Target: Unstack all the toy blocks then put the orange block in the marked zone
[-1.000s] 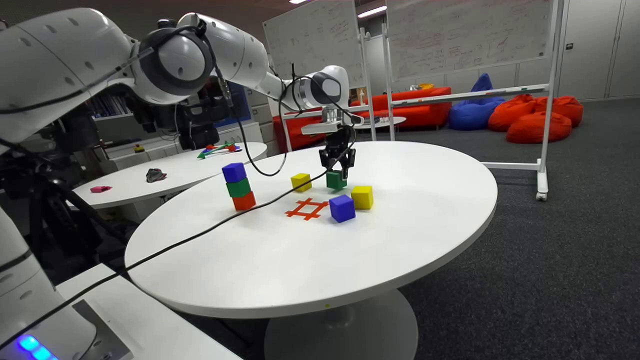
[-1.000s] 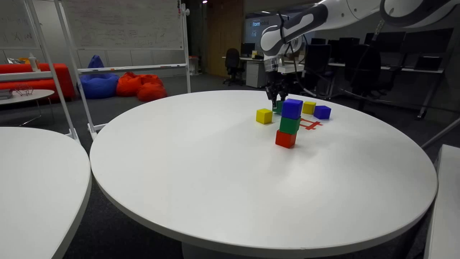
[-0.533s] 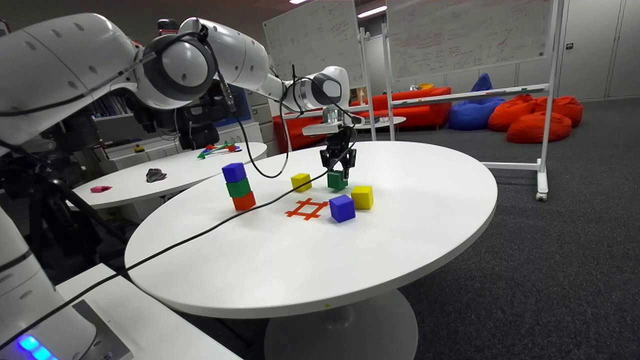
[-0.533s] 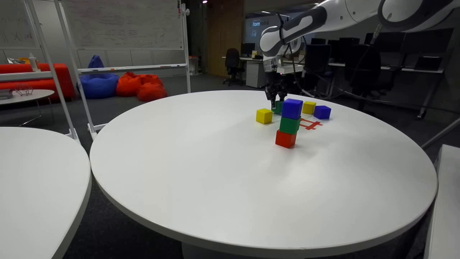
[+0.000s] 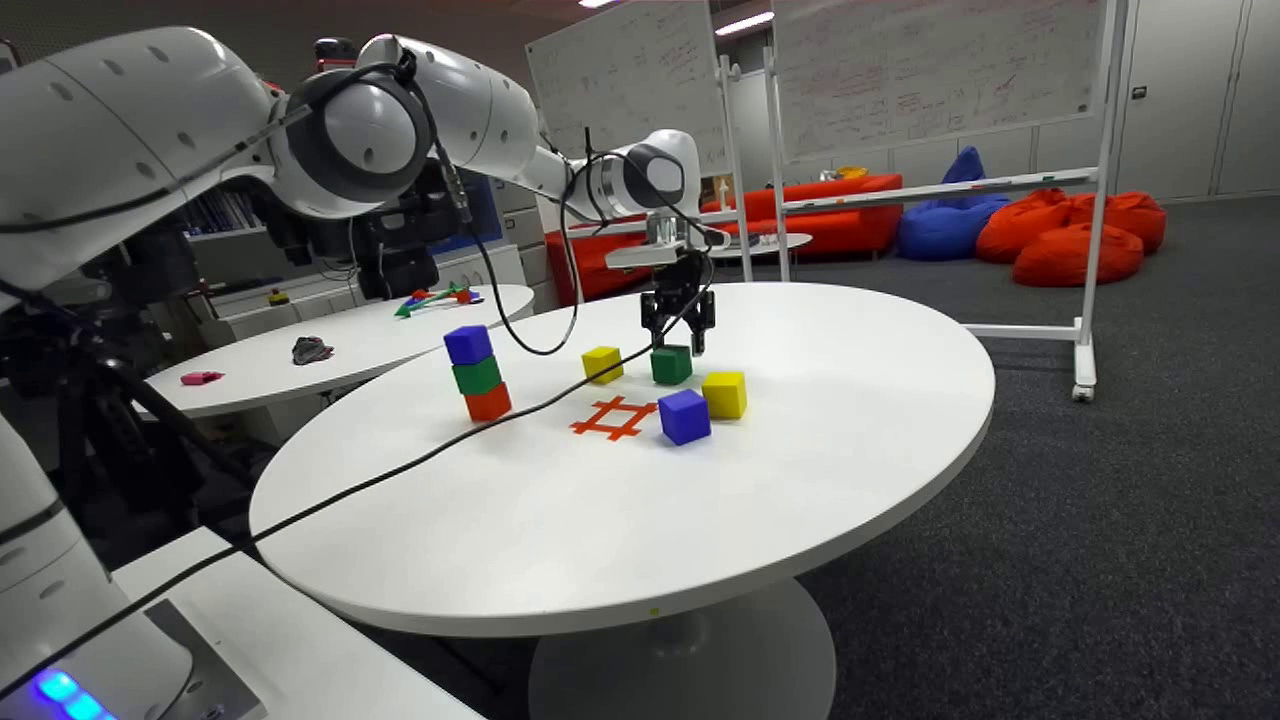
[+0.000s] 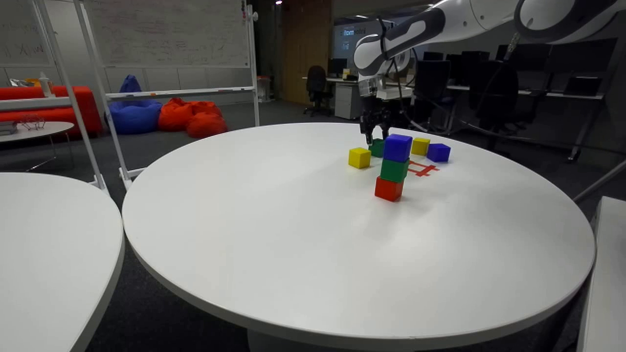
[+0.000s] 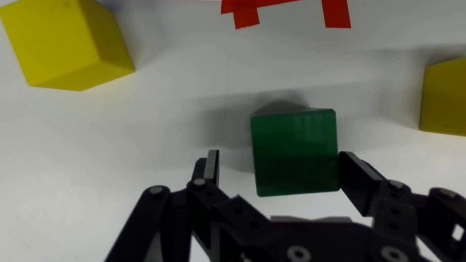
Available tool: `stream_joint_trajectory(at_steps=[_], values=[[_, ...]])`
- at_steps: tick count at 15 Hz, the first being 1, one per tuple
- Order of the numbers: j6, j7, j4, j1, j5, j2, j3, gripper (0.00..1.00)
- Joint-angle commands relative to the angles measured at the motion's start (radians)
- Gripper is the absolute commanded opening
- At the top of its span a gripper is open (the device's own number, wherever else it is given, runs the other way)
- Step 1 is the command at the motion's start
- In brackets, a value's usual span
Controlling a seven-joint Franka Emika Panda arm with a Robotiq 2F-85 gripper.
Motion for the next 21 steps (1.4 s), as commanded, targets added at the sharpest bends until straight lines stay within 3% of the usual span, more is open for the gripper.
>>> stream_joint_trajectory(at_steps=[1, 21], values=[[-0.027, 0.008, 0.049, -0.010, 0.013, 0.019, 0.005, 1.00], [0.019, 0.004, -0.006, 0.003, -0.006, -0.008, -0.005, 1.00]])
